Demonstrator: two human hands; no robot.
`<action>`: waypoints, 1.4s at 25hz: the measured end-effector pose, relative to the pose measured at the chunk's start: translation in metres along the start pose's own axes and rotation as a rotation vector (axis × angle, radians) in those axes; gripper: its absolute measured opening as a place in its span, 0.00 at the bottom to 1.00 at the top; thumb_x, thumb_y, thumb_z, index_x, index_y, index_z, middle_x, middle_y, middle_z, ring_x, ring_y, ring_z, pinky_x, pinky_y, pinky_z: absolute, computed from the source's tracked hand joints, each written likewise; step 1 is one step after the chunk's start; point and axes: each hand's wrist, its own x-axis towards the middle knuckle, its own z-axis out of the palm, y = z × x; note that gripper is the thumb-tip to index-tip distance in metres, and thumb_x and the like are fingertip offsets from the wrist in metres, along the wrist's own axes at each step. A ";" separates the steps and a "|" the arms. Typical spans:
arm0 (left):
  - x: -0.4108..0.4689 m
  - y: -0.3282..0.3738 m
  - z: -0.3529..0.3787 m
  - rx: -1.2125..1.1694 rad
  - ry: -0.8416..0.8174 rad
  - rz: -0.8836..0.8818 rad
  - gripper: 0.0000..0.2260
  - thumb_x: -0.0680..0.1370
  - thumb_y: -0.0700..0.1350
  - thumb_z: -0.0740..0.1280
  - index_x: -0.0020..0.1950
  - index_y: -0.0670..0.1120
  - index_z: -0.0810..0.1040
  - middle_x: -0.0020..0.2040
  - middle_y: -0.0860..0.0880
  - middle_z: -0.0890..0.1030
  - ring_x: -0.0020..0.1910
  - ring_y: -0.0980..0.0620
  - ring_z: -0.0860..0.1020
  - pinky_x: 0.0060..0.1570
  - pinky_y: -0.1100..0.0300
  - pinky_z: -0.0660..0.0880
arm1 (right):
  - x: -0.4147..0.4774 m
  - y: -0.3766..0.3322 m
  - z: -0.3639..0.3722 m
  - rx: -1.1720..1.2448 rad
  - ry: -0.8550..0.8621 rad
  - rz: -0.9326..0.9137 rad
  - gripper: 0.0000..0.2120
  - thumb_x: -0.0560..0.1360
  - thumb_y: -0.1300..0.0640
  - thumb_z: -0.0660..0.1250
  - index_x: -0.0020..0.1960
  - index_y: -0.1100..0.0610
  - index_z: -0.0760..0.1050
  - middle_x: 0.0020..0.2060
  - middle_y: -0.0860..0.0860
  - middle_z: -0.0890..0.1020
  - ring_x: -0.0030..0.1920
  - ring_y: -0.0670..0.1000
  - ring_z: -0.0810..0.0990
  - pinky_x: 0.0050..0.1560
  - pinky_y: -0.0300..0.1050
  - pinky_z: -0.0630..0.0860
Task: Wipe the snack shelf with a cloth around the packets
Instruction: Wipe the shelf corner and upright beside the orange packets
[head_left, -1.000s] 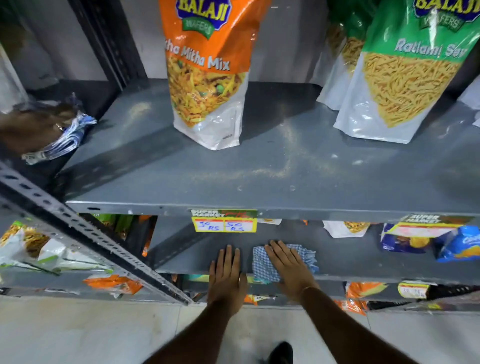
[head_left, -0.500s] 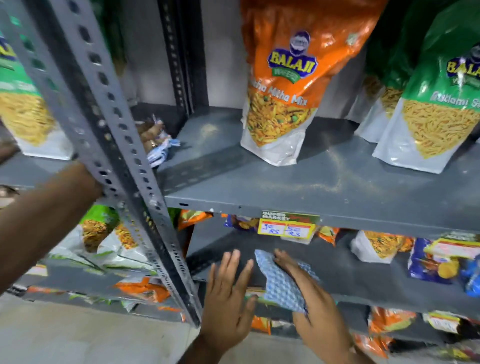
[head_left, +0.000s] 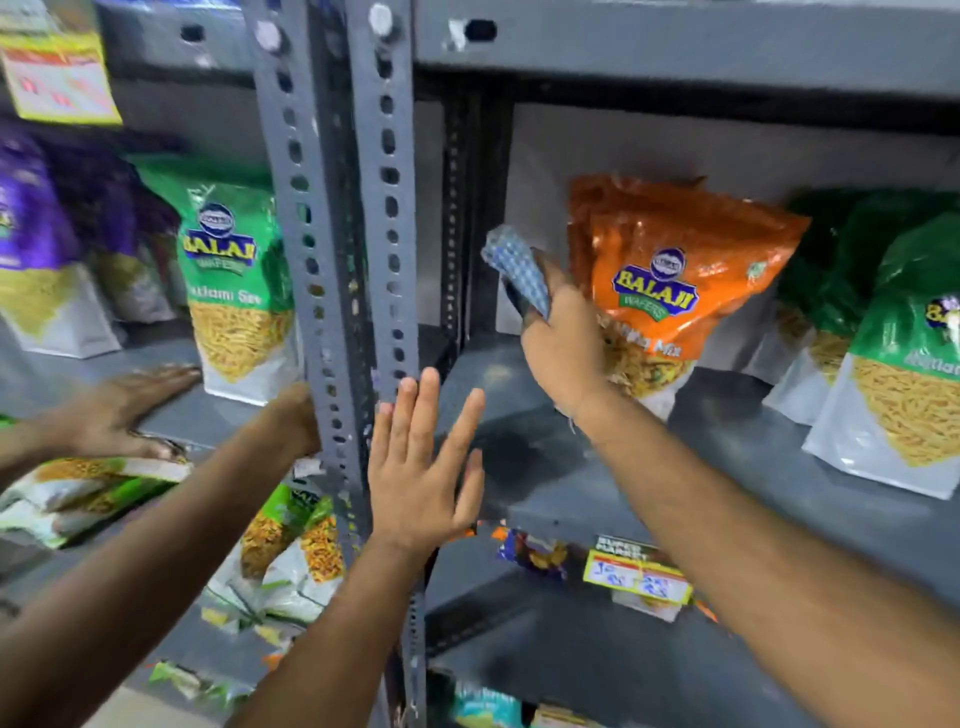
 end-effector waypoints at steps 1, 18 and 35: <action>-0.001 -0.002 0.004 0.004 0.011 0.021 0.30 0.83 0.52 0.59 0.85 0.53 0.58 0.88 0.45 0.47 0.87 0.44 0.51 0.85 0.46 0.50 | 0.024 0.017 0.017 -0.055 -0.041 0.034 0.29 0.73 0.71 0.57 0.70 0.53 0.72 0.53 0.52 0.82 0.45 0.48 0.79 0.44 0.33 0.74; -0.005 0.001 0.011 0.038 0.042 0.043 0.31 0.80 0.52 0.55 0.85 0.55 0.61 0.87 0.47 0.54 0.86 0.46 0.52 0.85 0.48 0.48 | 0.080 0.117 0.081 -0.631 -0.663 0.490 0.31 0.81 0.36 0.52 0.76 0.55 0.68 0.74 0.58 0.72 0.72 0.61 0.72 0.73 0.52 0.68; -0.007 -0.006 0.018 -0.124 0.163 0.106 0.33 0.82 0.51 0.55 0.87 0.50 0.51 0.88 0.42 0.49 0.86 0.42 0.53 0.85 0.46 0.50 | 0.018 0.088 0.062 -0.614 -0.857 0.091 0.27 0.84 0.40 0.46 0.82 0.44 0.50 0.82 0.41 0.53 0.82 0.44 0.48 0.81 0.51 0.44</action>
